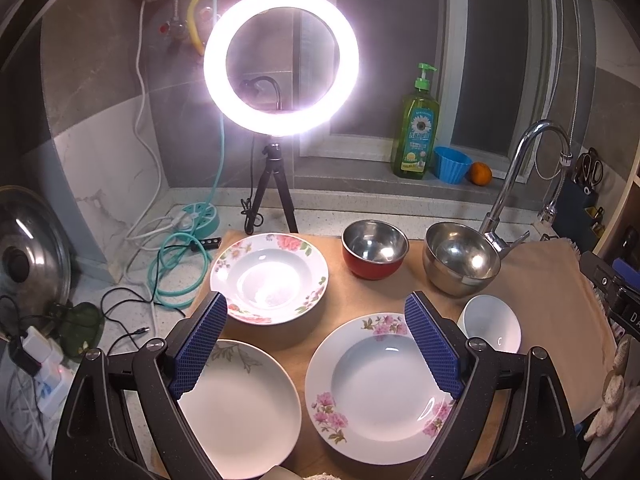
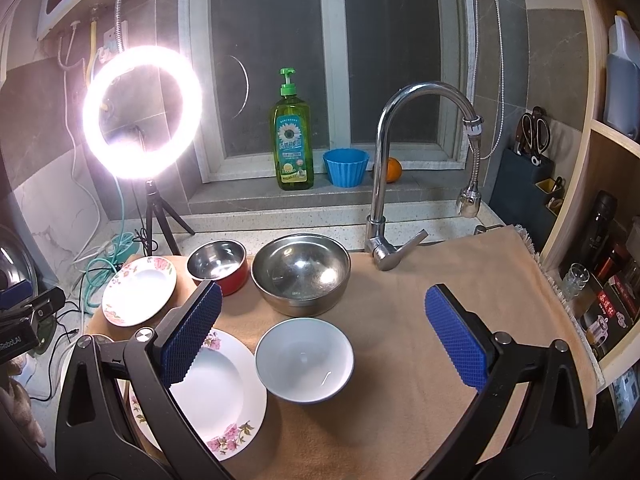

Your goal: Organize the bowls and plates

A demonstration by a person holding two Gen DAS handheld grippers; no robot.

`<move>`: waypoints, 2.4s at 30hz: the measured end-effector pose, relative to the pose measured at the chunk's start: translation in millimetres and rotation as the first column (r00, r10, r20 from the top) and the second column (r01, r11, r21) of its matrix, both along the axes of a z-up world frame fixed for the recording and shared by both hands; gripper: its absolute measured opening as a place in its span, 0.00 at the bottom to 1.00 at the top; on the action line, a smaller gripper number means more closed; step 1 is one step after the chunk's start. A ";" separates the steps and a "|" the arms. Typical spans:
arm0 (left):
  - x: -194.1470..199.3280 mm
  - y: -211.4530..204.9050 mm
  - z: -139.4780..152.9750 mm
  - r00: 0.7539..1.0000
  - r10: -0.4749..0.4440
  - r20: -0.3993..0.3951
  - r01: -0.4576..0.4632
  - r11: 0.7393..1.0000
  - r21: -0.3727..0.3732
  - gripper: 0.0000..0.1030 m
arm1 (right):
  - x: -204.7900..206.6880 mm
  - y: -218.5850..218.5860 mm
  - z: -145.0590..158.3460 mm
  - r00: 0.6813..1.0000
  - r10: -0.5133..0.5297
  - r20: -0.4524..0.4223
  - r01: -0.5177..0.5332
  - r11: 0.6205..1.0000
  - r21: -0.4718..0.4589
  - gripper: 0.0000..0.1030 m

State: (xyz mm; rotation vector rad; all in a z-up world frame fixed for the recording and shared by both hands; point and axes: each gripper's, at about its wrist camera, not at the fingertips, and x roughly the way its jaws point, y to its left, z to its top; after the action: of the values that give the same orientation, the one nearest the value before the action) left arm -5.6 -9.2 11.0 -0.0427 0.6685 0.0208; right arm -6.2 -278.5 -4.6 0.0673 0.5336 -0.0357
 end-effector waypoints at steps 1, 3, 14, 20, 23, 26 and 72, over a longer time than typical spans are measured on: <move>0.1 0.1 -0.1 1.000 -0.001 -0.001 0.001 1.000 0.000 0.88 | 0.4 0.8 -0.2 1.000 0.000 -0.001 0.000 1.000 -0.001 1.00; -0.8 -0.5 -0.7 1.000 -0.003 -0.004 0.003 1.000 0.001 0.88 | 0.4 0.6 -1.0 1.000 0.000 -0.002 0.000 1.000 -0.001 1.00; -2.6 0.5 -2.6 1.000 -0.003 -0.010 0.003 1.000 -0.004 0.88 | 0.5 1.5 -1.8 1.000 0.001 -0.006 -0.001 1.000 -0.003 1.00; 5.5 7.9 -13.3 0.997 -0.009 -0.072 0.006 0.999 -0.040 0.88 | 4.7 1.7 -9.9 0.999 0.009 -0.044 -0.009 1.000 -0.001 1.00; 8.5 11.9 -21.5 0.995 0.000 -0.102 -0.004 0.999 -0.044 0.88 | 8.1 -0.3 -14.5 0.998 0.005 -0.067 -0.005 1.000 -0.002 1.00; 9.6 14.3 -26.9 0.993 -0.001 -0.118 -0.004 0.999 -0.047 0.88 | 11.5 -2.3 -18.6 0.996 0.003 -0.086 -0.003 1.000 -0.002 1.00; 93.5 31.8 -140.8 0.838 -0.250 -0.485 0.151 0.961 -0.233 0.21 | 39.1 11.1 -168.4 0.780 0.375 -0.500 -0.073 0.849 0.523 0.29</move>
State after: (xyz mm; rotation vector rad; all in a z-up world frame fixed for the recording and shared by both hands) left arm 87.9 22.6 -129.8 -0.1512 1.2083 -0.2442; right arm 32.9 -267.5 -172.9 0.4924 1.1731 0.3379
